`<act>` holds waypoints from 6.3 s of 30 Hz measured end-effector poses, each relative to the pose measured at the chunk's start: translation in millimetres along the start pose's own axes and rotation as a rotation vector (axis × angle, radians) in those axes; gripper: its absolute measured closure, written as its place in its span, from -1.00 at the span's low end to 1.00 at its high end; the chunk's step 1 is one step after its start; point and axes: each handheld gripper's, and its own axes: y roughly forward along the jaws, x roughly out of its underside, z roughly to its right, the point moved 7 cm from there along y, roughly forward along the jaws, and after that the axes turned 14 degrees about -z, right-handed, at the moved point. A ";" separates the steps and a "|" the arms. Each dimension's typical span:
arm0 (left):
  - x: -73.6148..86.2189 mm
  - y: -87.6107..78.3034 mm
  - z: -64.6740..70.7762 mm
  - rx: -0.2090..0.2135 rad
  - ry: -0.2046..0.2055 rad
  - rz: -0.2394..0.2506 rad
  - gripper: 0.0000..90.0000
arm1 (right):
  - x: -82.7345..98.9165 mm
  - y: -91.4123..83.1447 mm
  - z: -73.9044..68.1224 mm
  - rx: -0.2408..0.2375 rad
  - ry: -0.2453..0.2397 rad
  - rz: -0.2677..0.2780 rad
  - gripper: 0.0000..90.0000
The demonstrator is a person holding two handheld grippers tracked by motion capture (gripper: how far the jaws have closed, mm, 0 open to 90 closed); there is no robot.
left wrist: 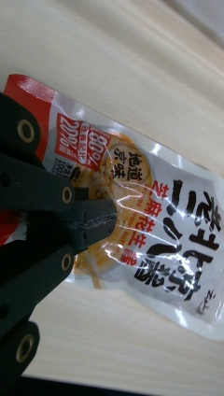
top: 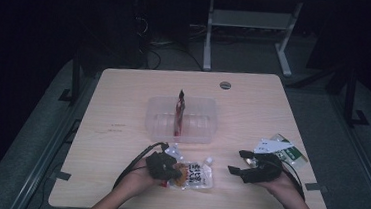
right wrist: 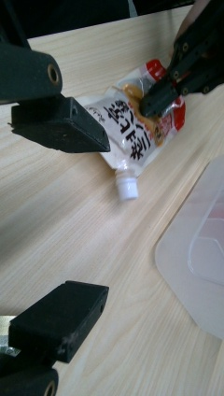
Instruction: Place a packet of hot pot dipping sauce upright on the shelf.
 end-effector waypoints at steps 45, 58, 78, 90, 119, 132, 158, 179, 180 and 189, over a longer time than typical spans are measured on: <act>-20.0 7.9 -1.0 -0.046 0.022 0.001 1.00 | -10.5 61.9 -61.9 -0.224 0.000 -0.173 -0.49; -19.3 8.3 -0.8 -0.047 0.016 0.016 1.00 | -13.3 77.2 -67.7 -0.275 0.019 -0.216 -0.33; -16.8 7.7 -2.1 -0.048 0.016 0.032 1.00 | -29.3 89.6 -60.5 -0.357 0.122 -0.232 0.39; -15.2 2.2 -4.3 0.022 -0.018 0.075 0.98 | -30.6 88.1 -65.9 -0.280 0.017 -0.244 0.76; 16.9 -27.1 -20.8 0.006 -0.065 0.083 0.83 | -52.6 51.7 -64.7 -0.434 -0.009 -0.044 1.00; 6.3 -19.6 -17.7 0.005 -0.038 0.099 0.82 | -62.8 37.6 -76.4 -0.506 -0.059 0.019 1.00; -8.0 -13.1 3.1 0.075 0.032 0.148 0.63 | -74.5 18.9 -84.6 -0.548 -0.103 0.092 1.00; 47.1 -36.5 -5.3 0.025 -0.044 0.165 -0.29 | -97.3 17.5 -82.3 -0.520 -0.137 0.099 1.00; 50.0 -37.1 -5.9 0.015 -0.047 0.164 -0.35 | -99.4 18.5 -82.4 -0.518 -0.137 0.100 1.00; 65.6 -44.6 -15.3 -0.013 -0.095 0.185 -0.51 | -119.3 26.0 -81.2 -0.511 -0.146 0.108 1.00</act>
